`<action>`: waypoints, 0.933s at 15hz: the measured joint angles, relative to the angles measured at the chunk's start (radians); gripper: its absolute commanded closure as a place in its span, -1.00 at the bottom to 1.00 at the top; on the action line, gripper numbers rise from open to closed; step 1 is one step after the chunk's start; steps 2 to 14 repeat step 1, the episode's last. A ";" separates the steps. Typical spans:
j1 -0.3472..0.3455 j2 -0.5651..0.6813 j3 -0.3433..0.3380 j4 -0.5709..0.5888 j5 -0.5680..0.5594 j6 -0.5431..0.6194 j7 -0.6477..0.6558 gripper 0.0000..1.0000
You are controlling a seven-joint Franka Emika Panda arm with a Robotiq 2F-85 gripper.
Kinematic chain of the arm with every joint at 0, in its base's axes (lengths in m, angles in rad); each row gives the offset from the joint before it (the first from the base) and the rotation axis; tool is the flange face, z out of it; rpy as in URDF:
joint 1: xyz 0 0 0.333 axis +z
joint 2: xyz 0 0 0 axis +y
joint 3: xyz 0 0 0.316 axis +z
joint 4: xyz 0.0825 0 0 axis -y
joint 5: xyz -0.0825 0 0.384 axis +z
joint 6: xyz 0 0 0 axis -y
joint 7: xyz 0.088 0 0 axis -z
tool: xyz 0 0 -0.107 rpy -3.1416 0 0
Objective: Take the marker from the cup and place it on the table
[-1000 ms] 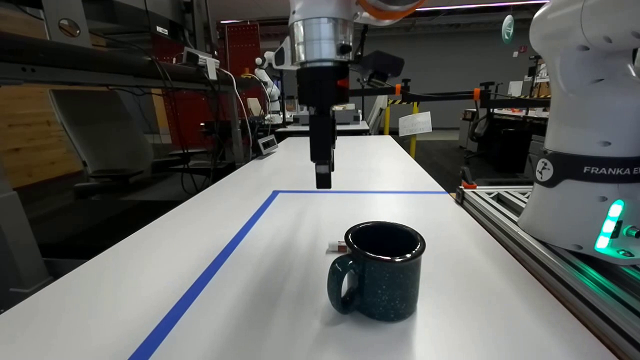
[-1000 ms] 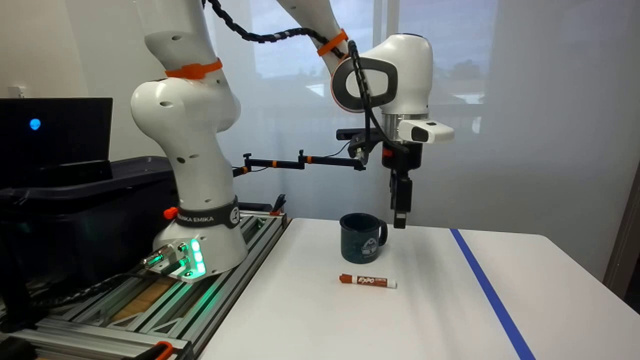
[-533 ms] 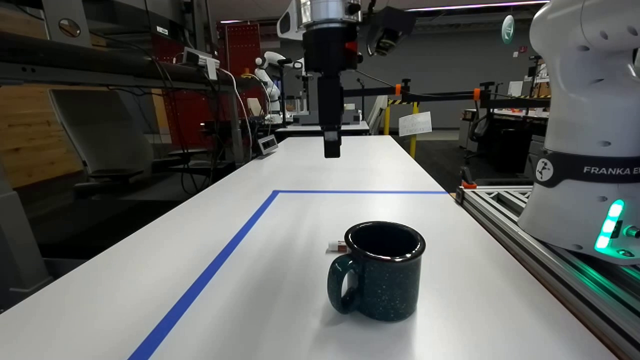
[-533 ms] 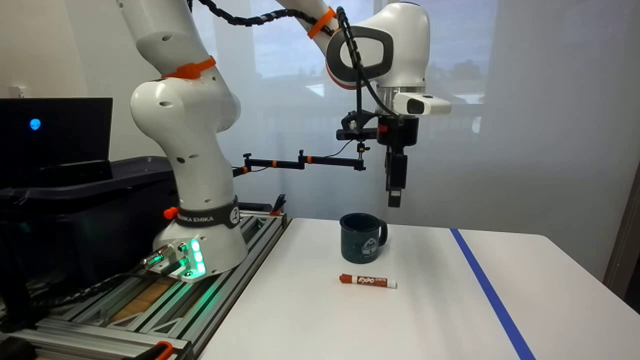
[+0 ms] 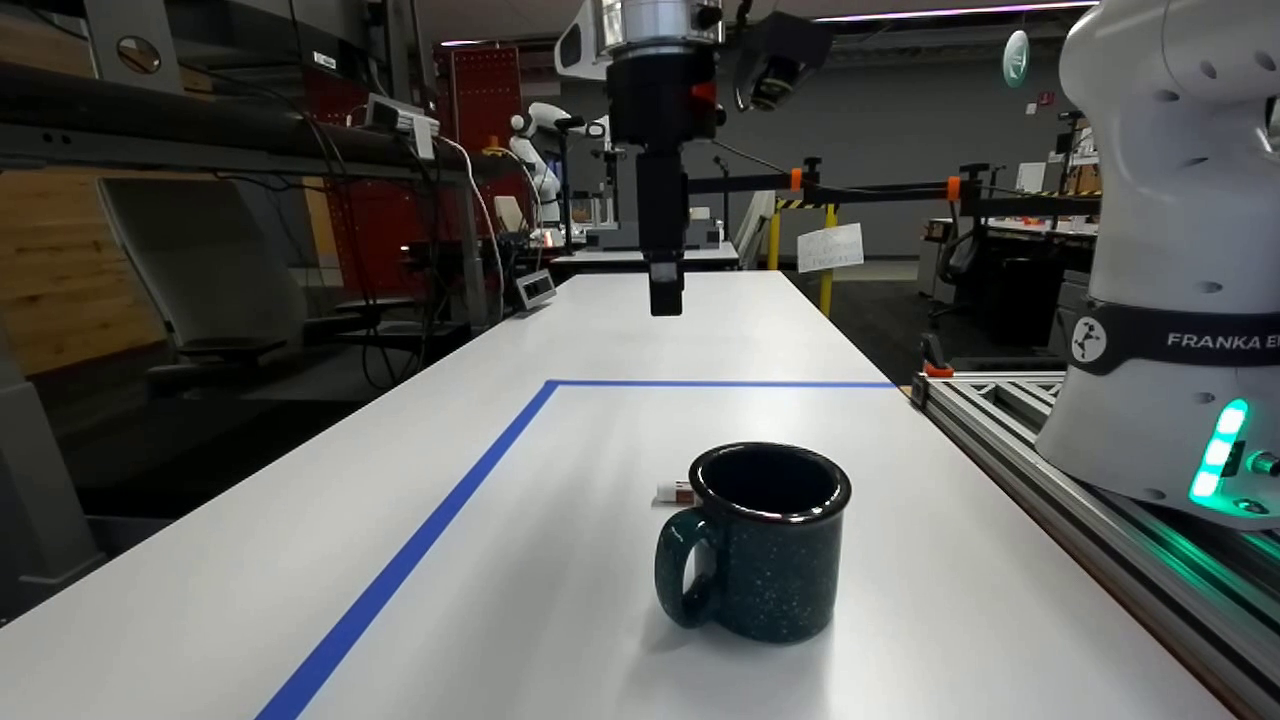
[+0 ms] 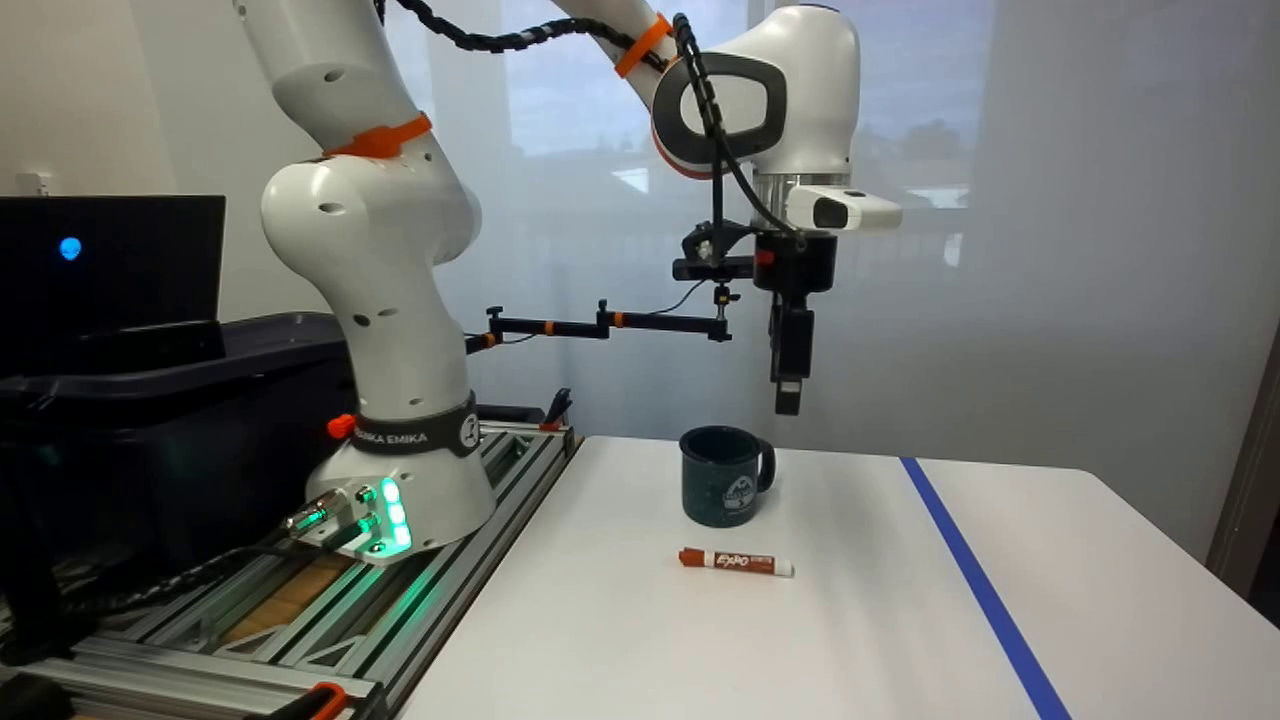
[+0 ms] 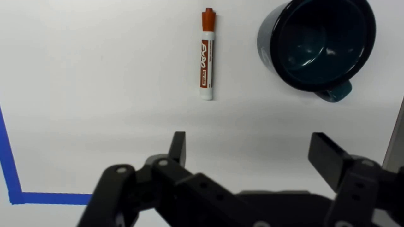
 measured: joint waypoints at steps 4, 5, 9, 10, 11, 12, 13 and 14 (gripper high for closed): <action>0.000 0.000 0.000 0.000 0.000 0.000 0.000 -1.00; 0.000 0.000 0.000 0.000 0.000 0.000 0.000 -1.00; 0.000 0.000 0.000 0.000 0.000 0.000 0.000 -1.00; 0.000 0.000 0.000 0.000 0.000 0.000 0.000 -1.00; 0.000 0.000 0.000 0.000 0.000 0.000 0.000 -1.00; 0.000 0.000 0.000 0.000 0.000 0.000 0.000 -1.00; 0.000 0.000 0.000 0.000 0.000 0.000 0.000 -1.00; 0.000 0.000 0.000 0.000 0.000 0.000 0.000 -1.00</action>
